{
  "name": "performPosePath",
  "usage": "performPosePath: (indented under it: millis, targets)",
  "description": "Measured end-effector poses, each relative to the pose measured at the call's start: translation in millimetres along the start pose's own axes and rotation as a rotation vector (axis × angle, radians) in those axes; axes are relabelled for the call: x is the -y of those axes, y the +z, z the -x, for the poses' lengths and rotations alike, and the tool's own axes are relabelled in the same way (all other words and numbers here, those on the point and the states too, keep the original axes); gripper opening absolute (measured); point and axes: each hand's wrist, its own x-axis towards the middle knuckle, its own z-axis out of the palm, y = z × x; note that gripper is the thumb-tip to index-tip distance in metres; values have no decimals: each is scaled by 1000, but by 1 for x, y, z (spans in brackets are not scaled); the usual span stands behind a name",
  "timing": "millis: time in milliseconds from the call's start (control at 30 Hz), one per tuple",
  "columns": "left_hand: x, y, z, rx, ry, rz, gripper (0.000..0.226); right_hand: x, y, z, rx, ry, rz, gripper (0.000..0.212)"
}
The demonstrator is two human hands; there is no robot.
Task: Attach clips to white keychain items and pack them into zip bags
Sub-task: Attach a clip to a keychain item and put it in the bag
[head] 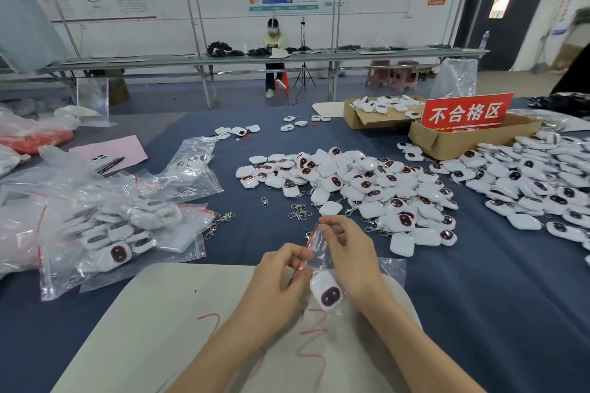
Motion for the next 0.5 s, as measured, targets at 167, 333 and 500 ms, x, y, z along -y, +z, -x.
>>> performPosePath:
  millis: [167, 333, 500]
  targets:
    - [-1, -11, -3, 233, 4, 22, 31, 4, -6, -1, 171, 15, 124, 16]
    - [9, -25, -10, -76, 108, -83, 25, 2, -16, -28, 183, -90, 347, 23]
    - [22, -27, -48, -206, -1, 24, 24, -13, -10, -62, 193, -100, 619, 47]
